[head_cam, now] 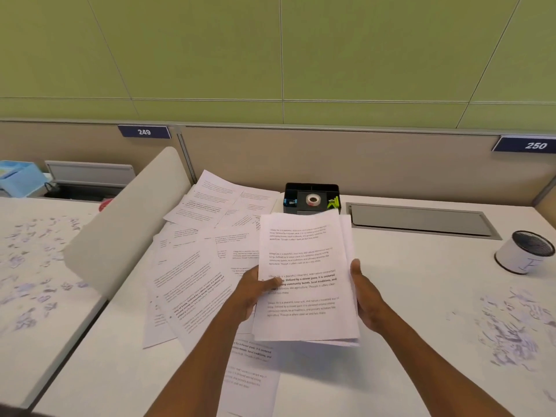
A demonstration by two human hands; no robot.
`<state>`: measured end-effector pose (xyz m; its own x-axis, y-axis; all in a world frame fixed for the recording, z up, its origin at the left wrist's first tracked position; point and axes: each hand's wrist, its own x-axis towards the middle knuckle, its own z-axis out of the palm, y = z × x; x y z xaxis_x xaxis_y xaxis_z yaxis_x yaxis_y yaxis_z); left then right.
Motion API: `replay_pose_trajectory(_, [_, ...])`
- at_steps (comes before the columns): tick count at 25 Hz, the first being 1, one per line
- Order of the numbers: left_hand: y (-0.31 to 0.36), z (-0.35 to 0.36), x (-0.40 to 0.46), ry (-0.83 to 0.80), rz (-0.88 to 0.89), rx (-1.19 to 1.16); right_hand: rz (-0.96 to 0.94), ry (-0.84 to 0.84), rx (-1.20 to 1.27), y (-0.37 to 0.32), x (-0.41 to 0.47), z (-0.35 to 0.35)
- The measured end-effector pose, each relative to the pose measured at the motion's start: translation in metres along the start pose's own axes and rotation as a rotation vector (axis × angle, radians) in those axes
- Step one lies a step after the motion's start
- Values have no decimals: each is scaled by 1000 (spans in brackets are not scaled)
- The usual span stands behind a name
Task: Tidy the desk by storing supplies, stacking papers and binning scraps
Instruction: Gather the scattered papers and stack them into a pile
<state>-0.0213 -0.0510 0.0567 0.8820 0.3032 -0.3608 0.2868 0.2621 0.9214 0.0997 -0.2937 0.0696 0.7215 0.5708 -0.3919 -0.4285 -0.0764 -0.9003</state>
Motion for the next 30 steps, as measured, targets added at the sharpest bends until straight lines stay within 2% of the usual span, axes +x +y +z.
replay_pose_trajectory(3, [-1, -7, -7, 0, 30, 5, 0, -90, -54, 4, 4, 5])
replay_pose_trajectory(9, [-6, -24, -16, 105, 29, 129, -76, -79, -179, 9, 12, 26])
replay_pose_trajectory(11, [-10, -34, -14, 371, -27, 316, -94, -54, -192, 10, 17, 31])
replay_pose_trajectory(13, [-17, -50, -14, 742, -221, 703, -90, -36, -203, 12, 22, 32])
replay_pose_trajectory(14, [-20, -61, -16, 856, -352, 852, -84, -30, -206, 13, 25, 31])
replay_pose_trajectory(16, [-25, -84, -20, 950, -530, 949, -66, -2, -208, 14, 28, 31])
replay_pose_trajectory(19, [-38, -112, -23, 937, -677, 942, -52, 26, -207, 18, 30, 33])
replay_pose_trajectory(24, [-47, -125, -16, 907, -673, 923, -32, 58, -217, 24, 37, 34])
replay_pose_trajectory(30, [-42, -156, -14, 971, -585, 520, -23, 76, -225, 23, 45, 35])
